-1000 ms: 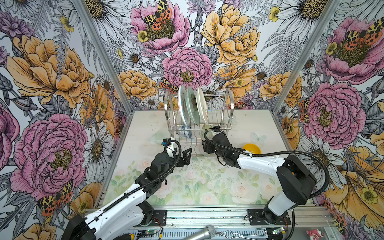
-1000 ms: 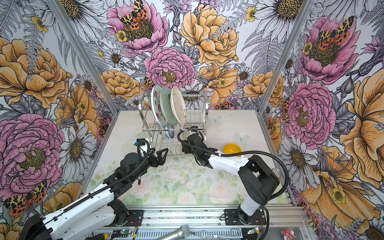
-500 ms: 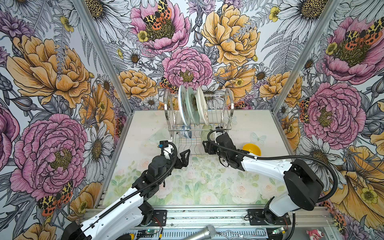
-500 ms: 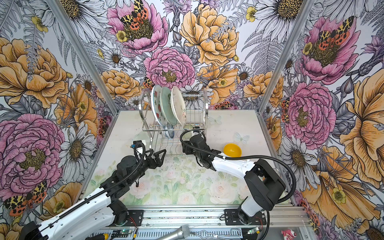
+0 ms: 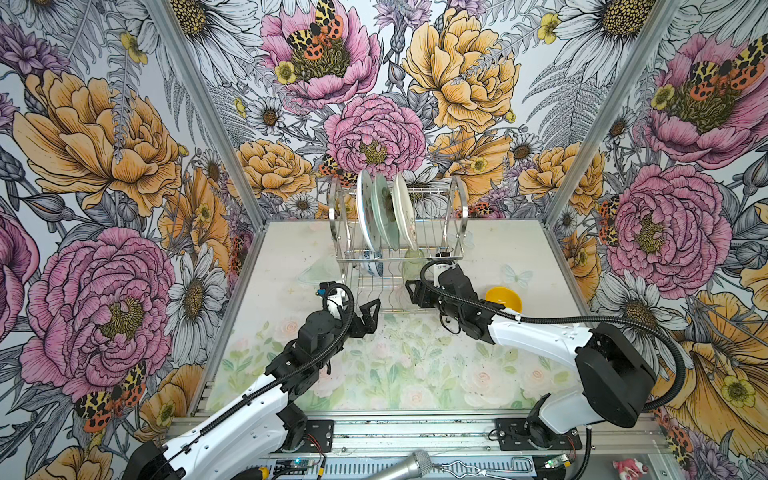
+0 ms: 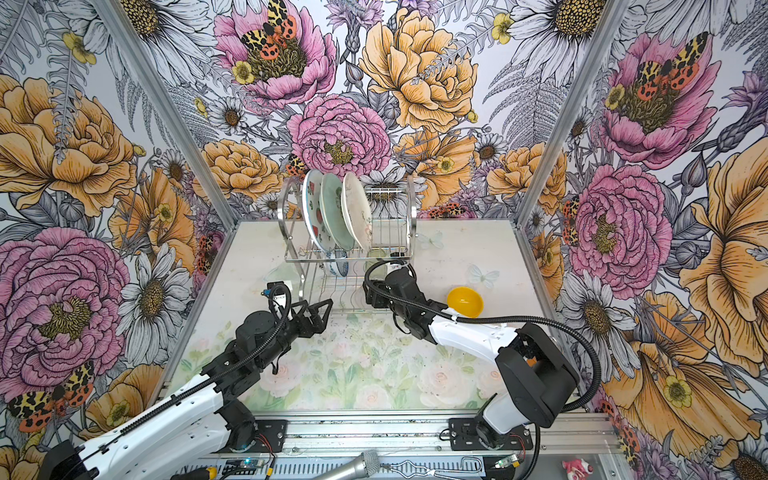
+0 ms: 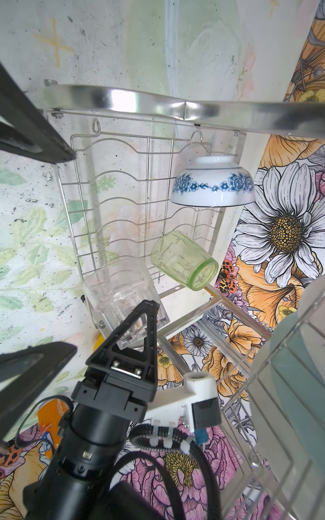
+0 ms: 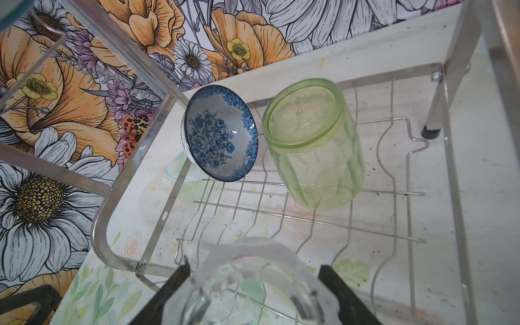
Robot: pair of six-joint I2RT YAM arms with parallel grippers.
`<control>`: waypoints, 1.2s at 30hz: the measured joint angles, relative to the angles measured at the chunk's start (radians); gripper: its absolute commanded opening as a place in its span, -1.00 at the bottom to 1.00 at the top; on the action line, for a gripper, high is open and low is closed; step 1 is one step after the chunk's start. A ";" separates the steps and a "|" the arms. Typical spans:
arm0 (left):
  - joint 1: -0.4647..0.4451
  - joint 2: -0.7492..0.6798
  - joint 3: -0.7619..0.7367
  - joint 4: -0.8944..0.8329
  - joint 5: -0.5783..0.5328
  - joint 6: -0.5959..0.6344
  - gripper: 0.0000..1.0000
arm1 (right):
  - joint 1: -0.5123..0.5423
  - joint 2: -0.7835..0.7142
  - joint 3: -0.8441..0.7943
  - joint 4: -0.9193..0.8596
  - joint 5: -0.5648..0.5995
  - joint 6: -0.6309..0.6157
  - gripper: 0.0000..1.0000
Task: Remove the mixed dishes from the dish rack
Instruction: 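Lift the clear glass out of the rack toward the left gripper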
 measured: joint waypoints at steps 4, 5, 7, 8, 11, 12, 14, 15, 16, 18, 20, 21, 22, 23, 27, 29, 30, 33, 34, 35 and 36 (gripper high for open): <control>0.000 0.005 0.000 0.000 0.000 -0.004 0.98 | -0.005 -0.006 -0.009 0.014 -0.024 0.021 0.33; 0.000 0.005 0.000 0.000 0.002 -0.007 0.98 | -0.006 -0.008 -0.010 0.015 -0.029 0.026 0.33; 0.000 0.005 0.000 0.001 0.004 -0.013 0.98 | -0.008 -0.011 -0.013 0.018 -0.041 0.035 0.33; 0.000 0.006 0.000 0.001 0.006 -0.016 0.98 | -0.010 -0.011 -0.013 0.019 -0.047 0.040 0.33; 0.000 0.008 0.000 0.002 0.015 -0.023 0.97 | -0.015 -0.016 -0.016 0.022 -0.062 0.052 0.33; 0.000 0.010 0.000 0.002 0.019 -0.025 0.97 | -0.016 -0.019 -0.016 0.023 -0.069 0.057 0.32; 0.000 0.010 0.000 0.003 0.024 -0.026 0.98 | -0.018 -0.026 -0.021 0.026 -0.077 0.069 0.32; 0.000 0.010 0.000 0.004 0.027 -0.026 0.98 | -0.019 -0.029 -0.023 0.029 -0.082 0.073 0.32; 0.000 0.010 0.000 0.005 0.029 -0.027 0.98 | -0.019 -0.034 -0.026 0.034 -0.086 0.079 0.32; -0.001 0.010 0.000 0.005 0.031 -0.030 0.98 | -0.019 -0.042 -0.031 0.039 -0.092 0.087 0.32; -0.002 0.010 0.000 0.009 0.037 -0.038 0.98 | -0.019 -0.051 -0.034 0.044 -0.100 0.097 0.32; -0.002 0.010 -0.001 0.014 0.040 -0.044 0.98 | -0.019 -0.056 -0.035 0.047 -0.104 0.101 0.32; -0.004 0.010 -0.003 0.021 0.044 -0.048 0.97 | -0.019 -0.061 -0.038 0.052 -0.108 0.106 0.32; -0.006 0.010 -0.005 0.029 0.047 -0.052 0.97 | -0.019 -0.067 -0.042 0.056 -0.111 0.112 0.32; -0.030 0.010 -0.017 0.051 0.058 -0.063 0.97 | -0.019 -0.084 -0.056 0.067 -0.129 0.131 0.31; -0.040 0.010 -0.020 0.057 0.061 -0.070 0.98 | -0.019 -0.089 -0.062 0.069 -0.137 0.139 0.31; -0.045 0.010 -0.022 0.061 0.063 -0.070 0.98 | -0.019 -0.090 -0.066 0.074 -0.143 0.143 0.31; -0.058 0.010 -0.029 0.082 0.065 -0.073 0.87 | -0.019 -0.097 -0.080 0.084 -0.153 0.152 0.31; -0.062 0.010 -0.034 0.093 0.065 -0.075 0.83 | -0.019 -0.101 -0.084 0.087 -0.160 0.156 0.31; -0.065 0.011 -0.037 0.099 0.068 -0.077 0.77 | -0.019 -0.106 -0.089 0.091 -0.164 0.162 0.31; -0.069 0.013 -0.040 0.107 0.072 -0.077 0.68 | -0.019 -0.113 -0.095 0.096 -0.169 0.169 0.31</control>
